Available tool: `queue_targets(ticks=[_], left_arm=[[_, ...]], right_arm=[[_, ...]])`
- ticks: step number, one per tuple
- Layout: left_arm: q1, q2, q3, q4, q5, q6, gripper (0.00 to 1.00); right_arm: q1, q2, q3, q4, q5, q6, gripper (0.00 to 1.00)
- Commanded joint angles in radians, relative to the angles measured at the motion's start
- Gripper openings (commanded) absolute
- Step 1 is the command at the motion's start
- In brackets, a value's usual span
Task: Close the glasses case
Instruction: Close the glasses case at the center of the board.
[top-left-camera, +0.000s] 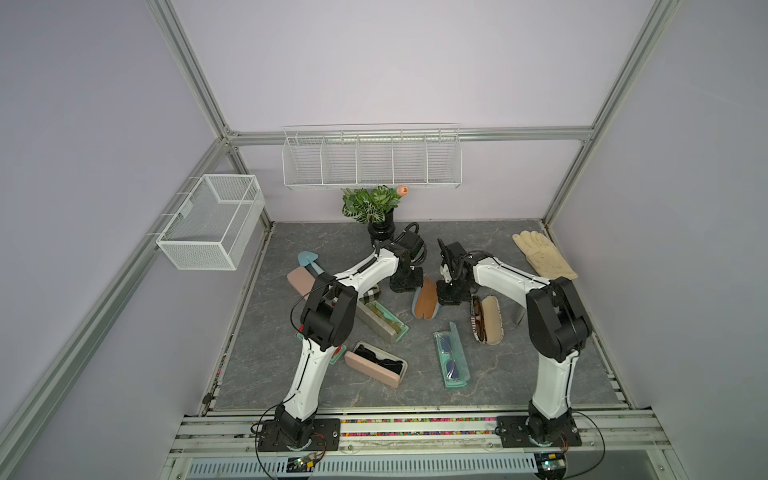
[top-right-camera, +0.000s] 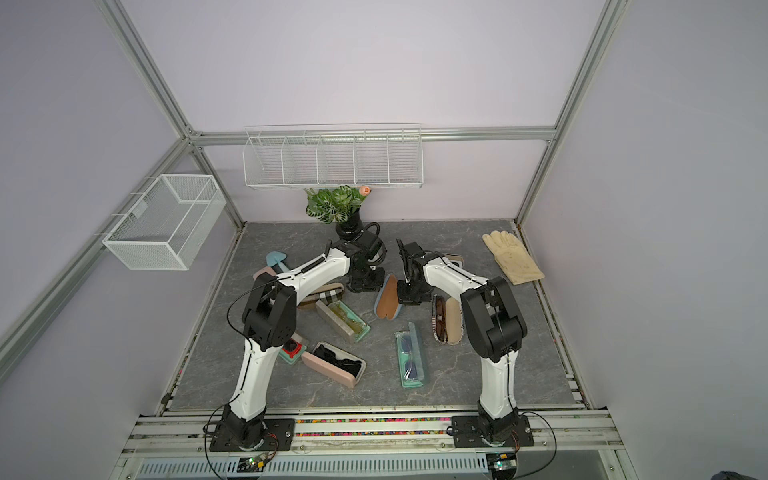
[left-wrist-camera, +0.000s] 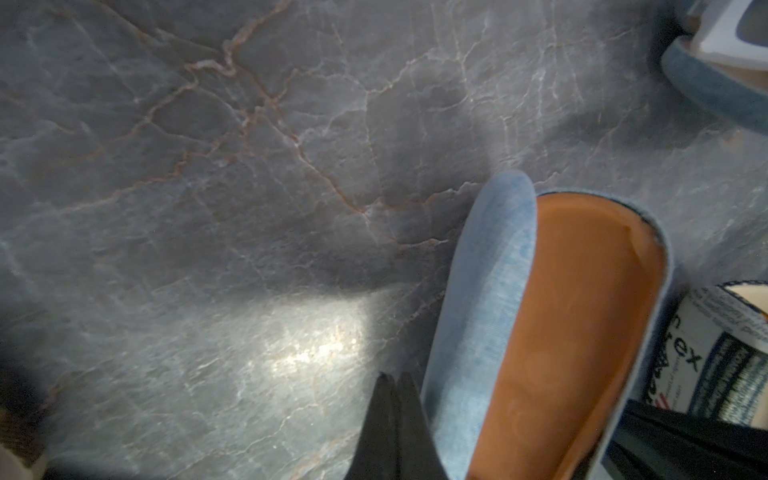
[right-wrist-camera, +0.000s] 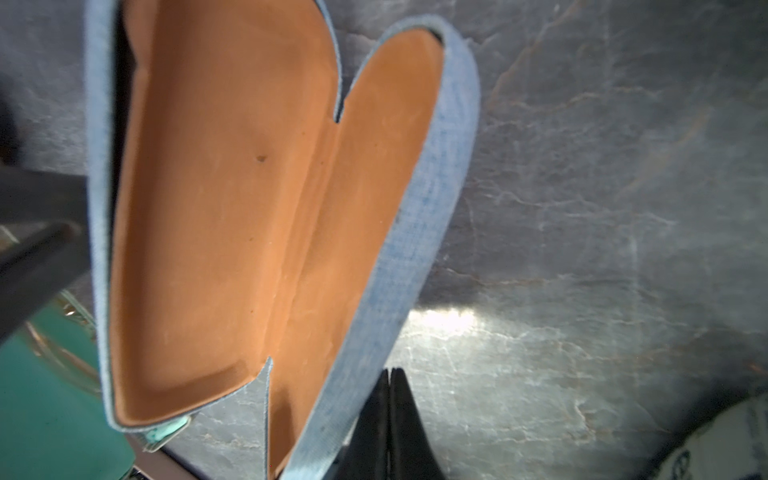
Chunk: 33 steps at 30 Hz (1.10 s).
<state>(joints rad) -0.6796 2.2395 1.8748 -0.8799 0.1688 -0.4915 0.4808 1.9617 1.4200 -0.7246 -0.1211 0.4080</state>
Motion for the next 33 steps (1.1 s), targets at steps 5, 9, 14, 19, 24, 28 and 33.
queue_targets(ticks=[5, 9, 14, 19, 24, 28, 33], left_arm=[[-0.021, 0.029, 0.002, 0.016, 0.025, -0.009, 0.0], [-0.031, 0.037, 0.024, 0.014, 0.031, -0.015, 0.0], [-0.047, 0.041, 0.059, 0.009, 0.042, -0.019, 0.0], [-0.061, 0.043, 0.074, 0.019, 0.073, -0.027, 0.0], [-0.066, 0.048, 0.08, 0.023, 0.079, -0.032, 0.0], [-0.067, 0.04, 0.076, 0.024, 0.081, -0.032, 0.0], [-0.066, 0.033, 0.067, 0.03, 0.081, -0.035, 0.0]], right_arm=[[-0.005, -0.004, -0.007, 0.047, -0.059, 0.021, 0.07], [-0.005, -0.001, 0.001, 0.071, -0.094, 0.023, 0.08], [-0.004, 0.004, 0.02, 0.093, -0.143, 0.023, 0.08], [0.0, 0.014, 0.045, 0.09, -0.156, 0.022, 0.09], [0.003, 0.017, 0.054, 0.089, -0.159, 0.022, 0.09], [0.002, 0.026, 0.063, 0.084, -0.158, 0.022, 0.09], [0.005, 0.031, 0.069, 0.081, -0.156, 0.023, 0.09]])
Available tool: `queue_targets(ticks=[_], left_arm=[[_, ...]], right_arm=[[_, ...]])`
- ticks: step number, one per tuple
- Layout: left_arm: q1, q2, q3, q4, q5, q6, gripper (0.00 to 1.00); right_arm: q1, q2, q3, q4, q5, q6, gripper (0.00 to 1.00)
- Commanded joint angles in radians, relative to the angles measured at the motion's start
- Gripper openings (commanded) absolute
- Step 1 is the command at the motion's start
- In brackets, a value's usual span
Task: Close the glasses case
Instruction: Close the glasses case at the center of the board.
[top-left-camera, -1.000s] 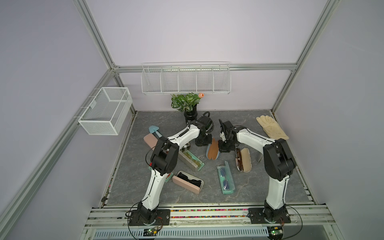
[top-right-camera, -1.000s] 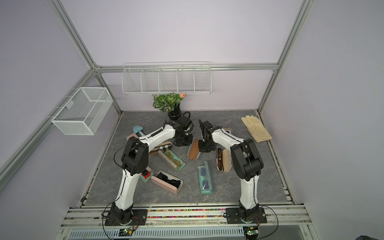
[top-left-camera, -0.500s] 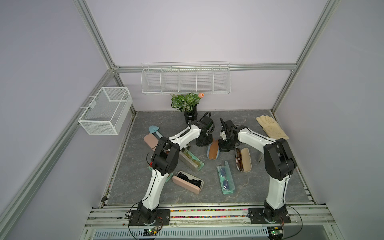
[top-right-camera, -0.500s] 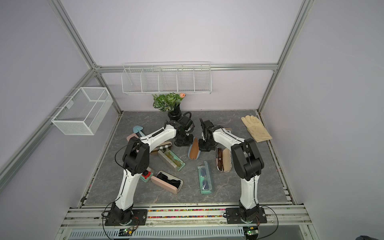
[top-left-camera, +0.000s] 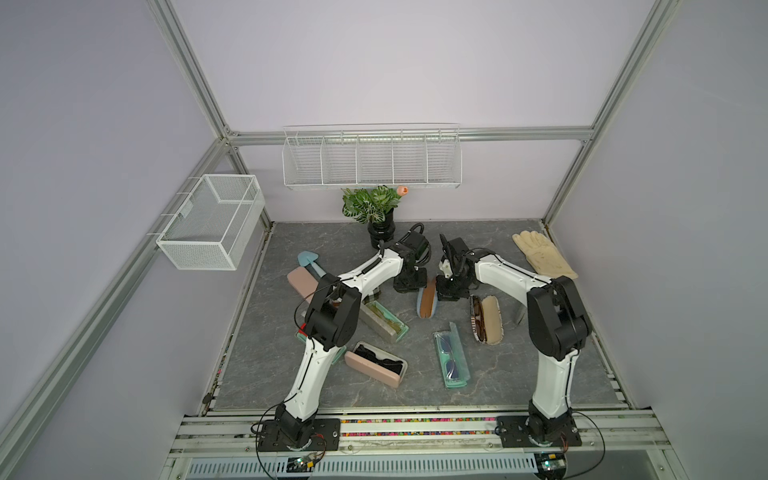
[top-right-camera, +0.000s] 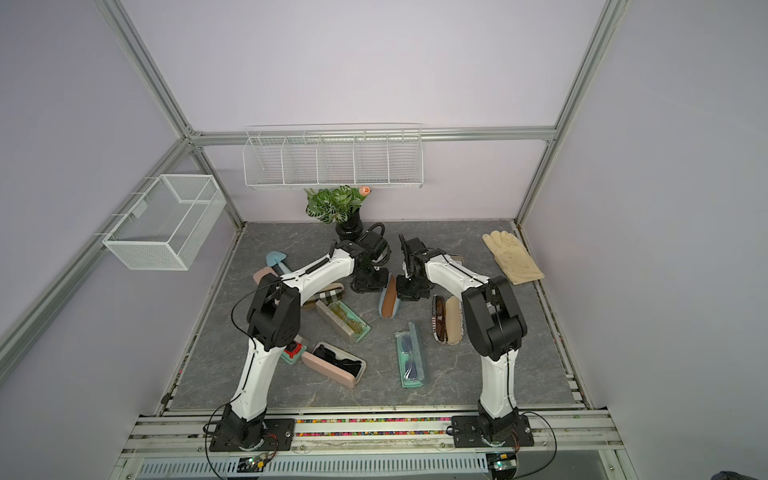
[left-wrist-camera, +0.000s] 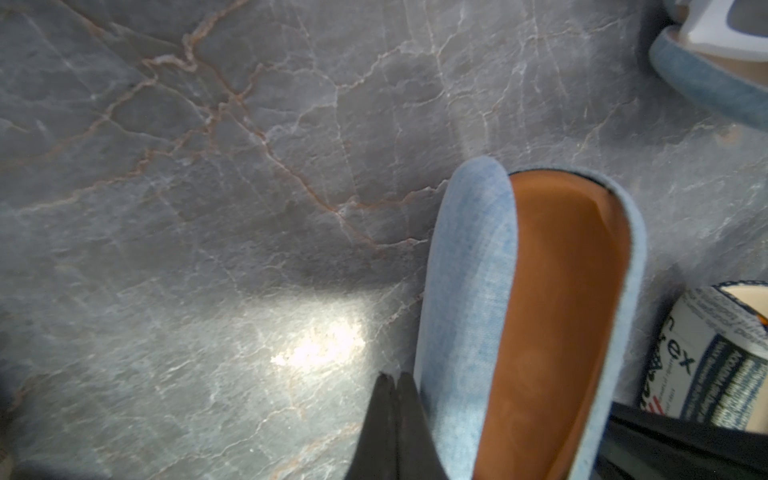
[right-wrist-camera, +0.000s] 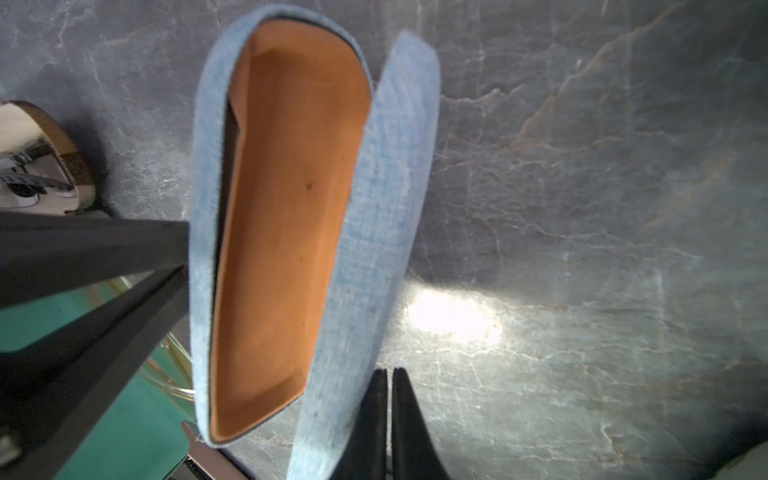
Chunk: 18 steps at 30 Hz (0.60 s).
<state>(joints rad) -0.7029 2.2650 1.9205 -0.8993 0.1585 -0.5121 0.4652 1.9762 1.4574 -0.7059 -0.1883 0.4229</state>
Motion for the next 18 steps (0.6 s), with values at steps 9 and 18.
queue_targets(ticks=[9, 18], left_arm=[[-0.043, 0.004, 0.017, 0.059, 0.1, -0.017, 0.0], [-0.043, -0.001, 0.018, 0.068, 0.109, -0.02, 0.0]], right_arm=[[0.024, 0.026, 0.046, 0.063, -0.098, 0.007, 0.09], [0.03, 0.038, 0.058, 0.057, -0.106, 0.004, 0.1]])
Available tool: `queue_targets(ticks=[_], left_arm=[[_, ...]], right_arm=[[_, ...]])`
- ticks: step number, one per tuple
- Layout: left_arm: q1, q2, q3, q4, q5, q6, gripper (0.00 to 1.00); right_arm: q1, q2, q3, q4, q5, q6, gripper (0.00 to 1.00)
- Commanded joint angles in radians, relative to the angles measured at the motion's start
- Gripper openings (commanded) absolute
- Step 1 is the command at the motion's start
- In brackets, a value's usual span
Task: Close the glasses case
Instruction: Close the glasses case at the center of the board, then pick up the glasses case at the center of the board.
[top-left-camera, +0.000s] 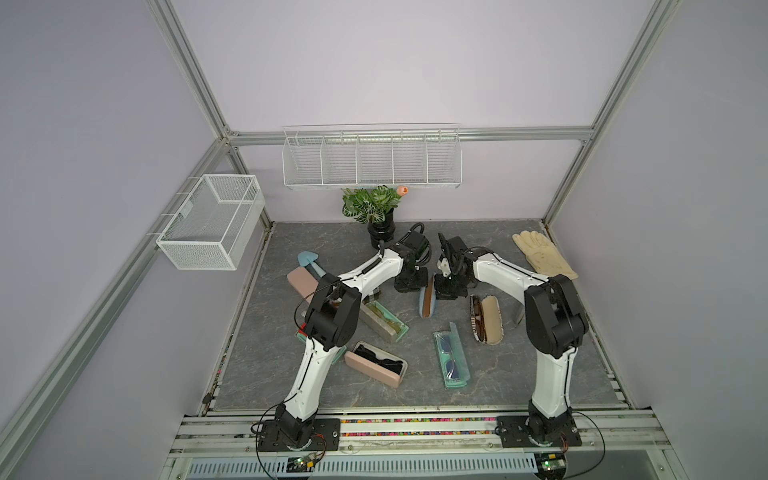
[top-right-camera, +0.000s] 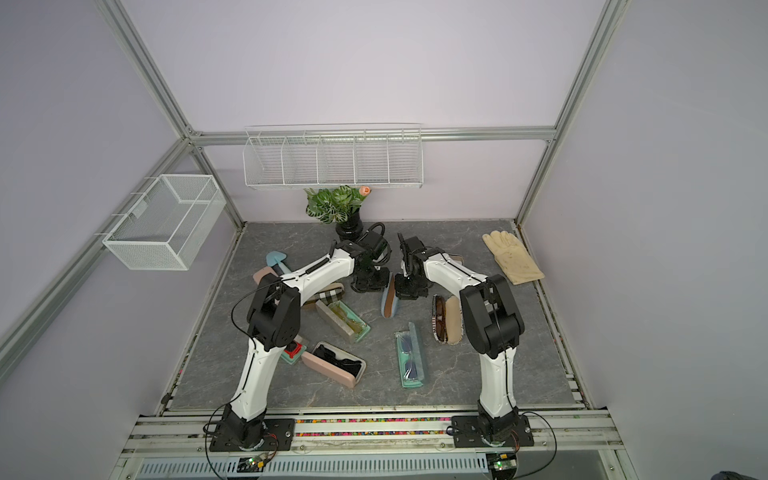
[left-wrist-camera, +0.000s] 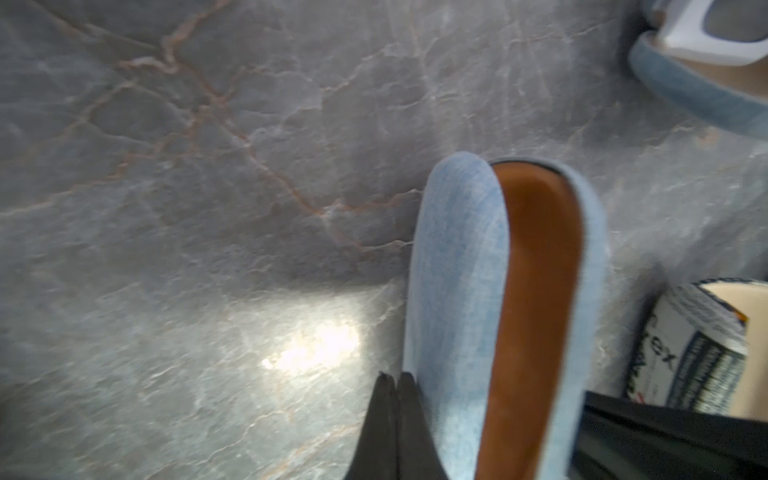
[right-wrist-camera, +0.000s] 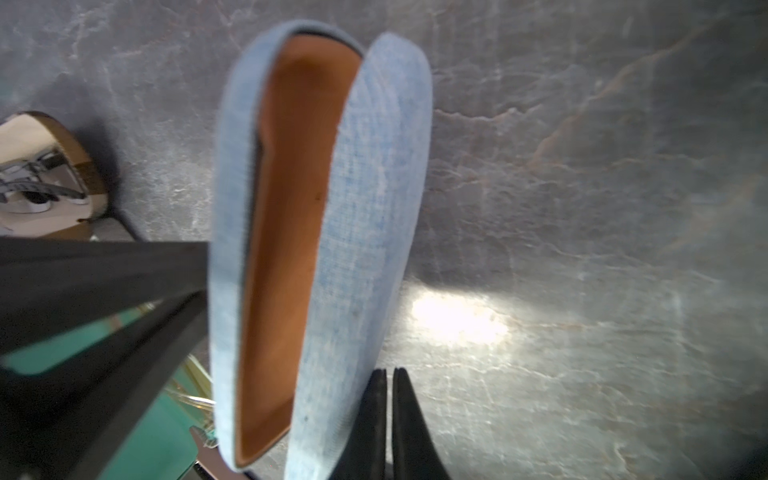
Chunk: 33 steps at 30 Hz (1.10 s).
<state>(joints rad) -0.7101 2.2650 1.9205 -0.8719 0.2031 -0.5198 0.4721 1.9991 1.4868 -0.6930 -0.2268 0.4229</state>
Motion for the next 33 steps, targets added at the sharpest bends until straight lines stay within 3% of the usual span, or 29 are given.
queue_targets(ticks=[1, 10, 14, 25, 30, 33], left_arm=[[-0.035, 0.0, 0.019, 0.042, 0.066, -0.013, 0.0], [-0.033, -0.023, -0.008, 0.055, 0.053, -0.019, 0.0], [-0.015, -0.052, -0.049, 0.086, 0.051, -0.032, 0.0], [0.052, -0.127, -0.144, 0.139, 0.059, -0.042, 0.0], [0.072, -0.152, -0.16, 0.142, 0.06, -0.034, 0.0], [0.081, -0.167, -0.169, 0.144, 0.06, -0.034, 0.0]], right_arm=[[0.024, 0.017, 0.031, 0.043, -0.069, 0.002, 0.1], [0.028, 0.008, 0.038, 0.017, -0.025, 0.005, 0.1], [0.028, -0.014, 0.037, -0.016, 0.03, 0.005, 0.15], [0.029, -0.106, 0.044, -0.107, 0.126, 0.02, 0.45], [0.044, -0.127, 0.079, -0.15, 0.14, 0.049, 0.66], [0.058, -0.108, 0.119, -0.175, 0.138, 0.073, 0.73]])
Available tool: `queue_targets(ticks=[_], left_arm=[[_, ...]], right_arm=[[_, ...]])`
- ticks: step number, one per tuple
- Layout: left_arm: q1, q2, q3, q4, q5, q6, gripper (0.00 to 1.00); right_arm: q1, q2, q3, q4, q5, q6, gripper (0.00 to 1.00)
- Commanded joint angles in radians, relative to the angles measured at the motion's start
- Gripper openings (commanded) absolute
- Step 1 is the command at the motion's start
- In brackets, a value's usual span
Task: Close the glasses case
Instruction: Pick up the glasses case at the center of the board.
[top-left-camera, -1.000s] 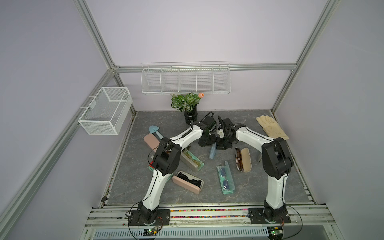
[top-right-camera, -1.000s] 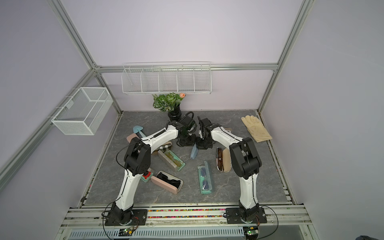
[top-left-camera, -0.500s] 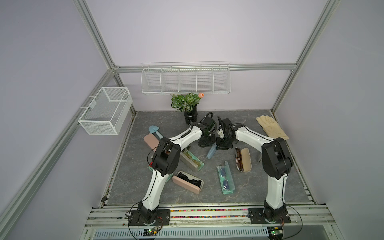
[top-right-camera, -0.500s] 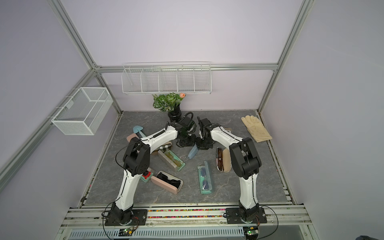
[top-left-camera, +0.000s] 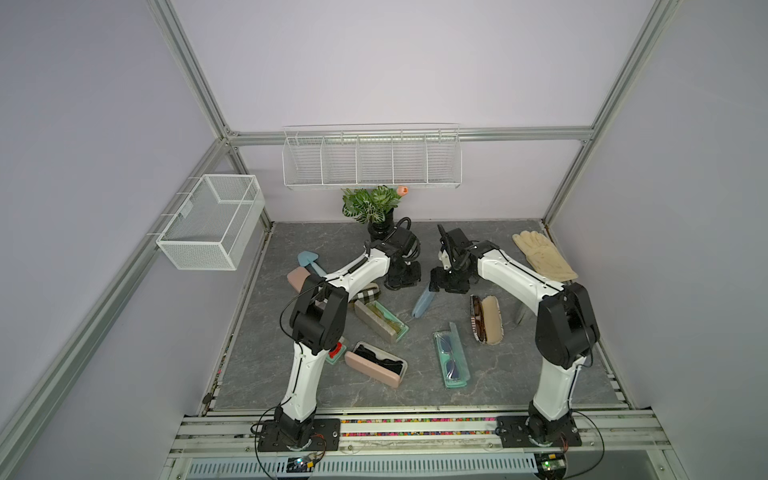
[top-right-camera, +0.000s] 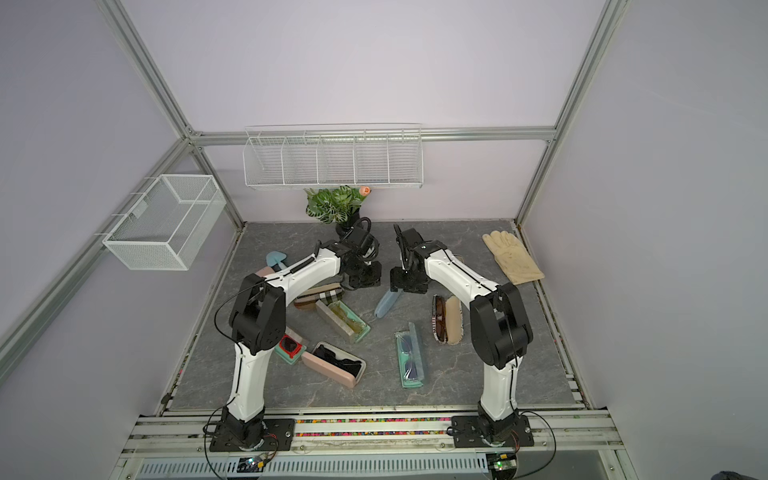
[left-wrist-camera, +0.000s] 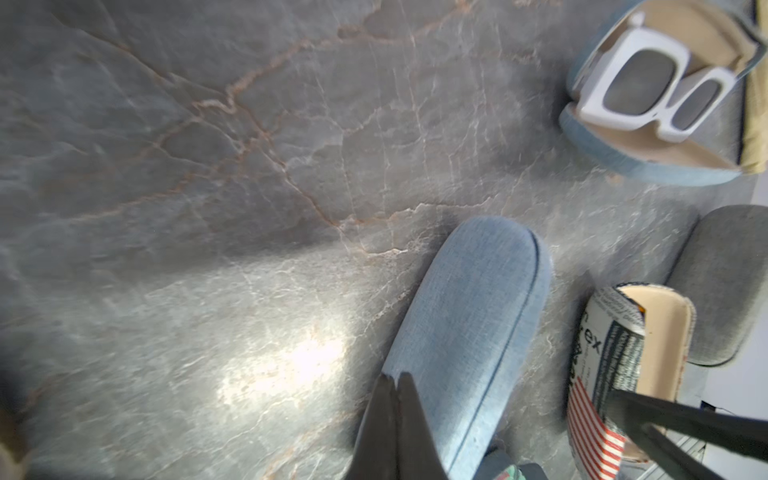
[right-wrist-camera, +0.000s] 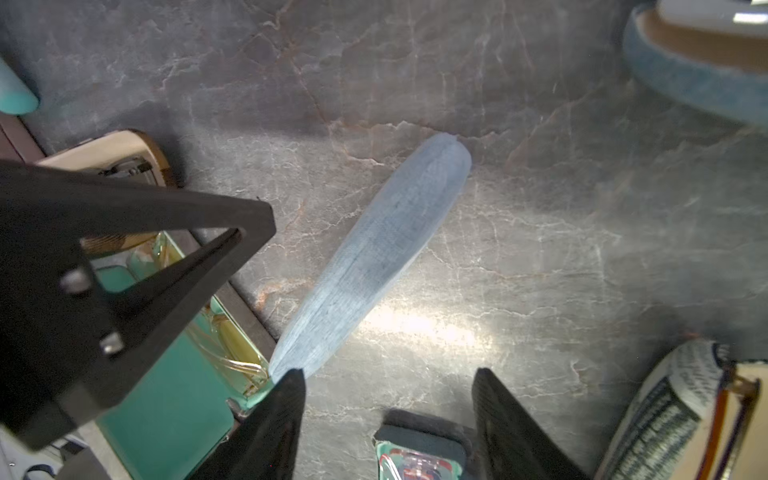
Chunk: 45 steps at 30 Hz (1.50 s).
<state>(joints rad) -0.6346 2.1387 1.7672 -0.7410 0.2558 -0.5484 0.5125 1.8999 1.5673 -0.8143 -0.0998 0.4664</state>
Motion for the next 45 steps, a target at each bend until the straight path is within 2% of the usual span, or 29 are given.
queue_targets(ticks=[1, 6, 11, 17, 22, 32, 36, 41, 45], left_arm=[[0.006, -0.046, -0.02, 0.015, 0.008, -0.005, 0.0], [0.012, -0.1, -0.043, 0.017, -0.003, -0.004, 0.0], [0.019, -0.171, -0.072, 0.005, -0.024, 0.003, 0.0], [0.026, -0.23, -0.09, -0.004, -0.041, 0.007, 0.0], [0.026, -0.232, -0.084, -0.012, -0.038, 0.007, 0.0], [0.028, -0.246, -0.113, -0.012, -0.054, 0.003, 0.0], [0.033, -0.26, -0.133, -0.008, -0.059, 0.001, 0.0], [0.045, -0.281, -0.16, 0.0, -0.064, -0.001, 0.0], [0.051, -0.295, -0.173, 0.006, -0.064, -0.004, 0.0]], right_arm=[[0.024, 0.003, 0.052, -0.064, 0.011, 0.036, 0.75], [0.05, 0.095, 0.133, -0.108, 0.028, 0.074, 0.81], [0.056, 0.171, 0.179, -0.135, 0.044, 0.09, 0.82], [0.063, 0.171, 0.161, -0.135, 0.07, 0.095, 0.82], [0.062, 0.197, 0.155, -0.112, 0.037, 0.094, 0.81], [0.057, 0.297, 0.2, -0.107, 0.018, 0.079, 0.63], [0.053, 0.304, 0.207, -0.099, 0.015, 0.071, 0.49], [0.044, 0.253, 0.222, -0.092, 0.038, 0.048, 0.35], [0.013, 0.171, 0.233, -0.113, 0.071, 0.034, 0.32]])
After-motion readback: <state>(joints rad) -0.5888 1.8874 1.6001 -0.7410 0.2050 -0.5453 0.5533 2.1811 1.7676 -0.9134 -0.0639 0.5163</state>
